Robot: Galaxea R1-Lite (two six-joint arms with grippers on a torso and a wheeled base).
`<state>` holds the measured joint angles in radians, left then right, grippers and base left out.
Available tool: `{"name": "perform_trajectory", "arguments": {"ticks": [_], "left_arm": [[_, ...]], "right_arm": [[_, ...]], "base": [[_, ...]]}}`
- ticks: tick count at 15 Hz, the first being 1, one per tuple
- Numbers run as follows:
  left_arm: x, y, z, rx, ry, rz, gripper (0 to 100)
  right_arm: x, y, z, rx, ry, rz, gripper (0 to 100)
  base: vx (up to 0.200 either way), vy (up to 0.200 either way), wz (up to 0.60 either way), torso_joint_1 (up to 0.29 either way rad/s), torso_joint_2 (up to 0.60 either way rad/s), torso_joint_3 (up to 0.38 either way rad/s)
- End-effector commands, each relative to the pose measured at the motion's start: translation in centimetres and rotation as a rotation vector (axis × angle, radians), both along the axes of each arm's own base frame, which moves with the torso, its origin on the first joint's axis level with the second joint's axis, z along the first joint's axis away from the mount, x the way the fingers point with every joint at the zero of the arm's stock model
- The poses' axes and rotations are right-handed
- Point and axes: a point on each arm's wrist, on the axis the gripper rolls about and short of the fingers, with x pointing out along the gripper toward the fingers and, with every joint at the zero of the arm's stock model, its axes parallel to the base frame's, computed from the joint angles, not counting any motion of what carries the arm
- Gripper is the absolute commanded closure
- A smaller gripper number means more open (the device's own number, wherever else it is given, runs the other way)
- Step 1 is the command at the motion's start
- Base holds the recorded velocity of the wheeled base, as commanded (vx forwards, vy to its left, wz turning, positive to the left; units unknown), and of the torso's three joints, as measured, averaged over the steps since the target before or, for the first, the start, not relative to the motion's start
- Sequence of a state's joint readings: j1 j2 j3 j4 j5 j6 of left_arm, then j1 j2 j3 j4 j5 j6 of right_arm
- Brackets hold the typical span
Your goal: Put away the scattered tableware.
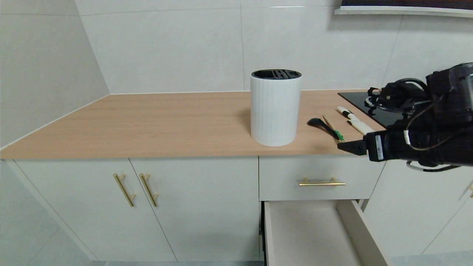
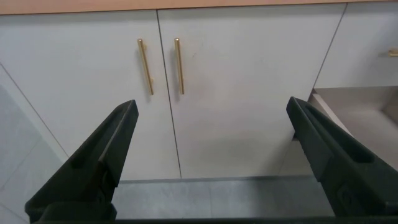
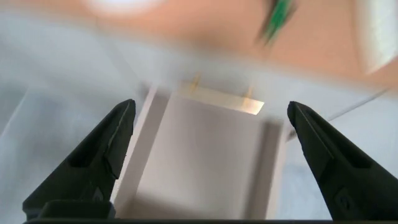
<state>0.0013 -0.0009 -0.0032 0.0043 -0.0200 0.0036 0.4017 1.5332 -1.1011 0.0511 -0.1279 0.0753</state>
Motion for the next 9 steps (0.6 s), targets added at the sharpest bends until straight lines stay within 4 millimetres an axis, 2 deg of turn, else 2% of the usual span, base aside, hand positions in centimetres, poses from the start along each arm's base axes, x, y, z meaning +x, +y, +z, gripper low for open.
{"name": "perform_trajectory", "arguments": {"ticks": [1, 8, 9], "left_arm": [[0.0, 0.0, 0.0, 0.001, 0.001, 0.0, 0], [0.0, 0.0, 0.0, -0.001, 0.001, 0.0, 0], [0.0, 0.0, 0.0, 0.001, 0.001, 0.0, 0]], "right_arm": [[4.0, 0.2, 0.9, 0.002, 0.003, -0.089, 0], [7.7, 0.8, -0.8, 0.052, 0.045, -0.143, 0], [8.6, 0.7, -1.6, 0.042, 0.066, -0.163, 0]], "base": [[0.0, 0.0, 0.0, 0.0, 0.0, 0.0], [0.0, 0.0, 0.0, 0.0, 0.0, 0.0], [0.0, 0.0, 0.0, 0.0, 0.0, 0.0]]}}
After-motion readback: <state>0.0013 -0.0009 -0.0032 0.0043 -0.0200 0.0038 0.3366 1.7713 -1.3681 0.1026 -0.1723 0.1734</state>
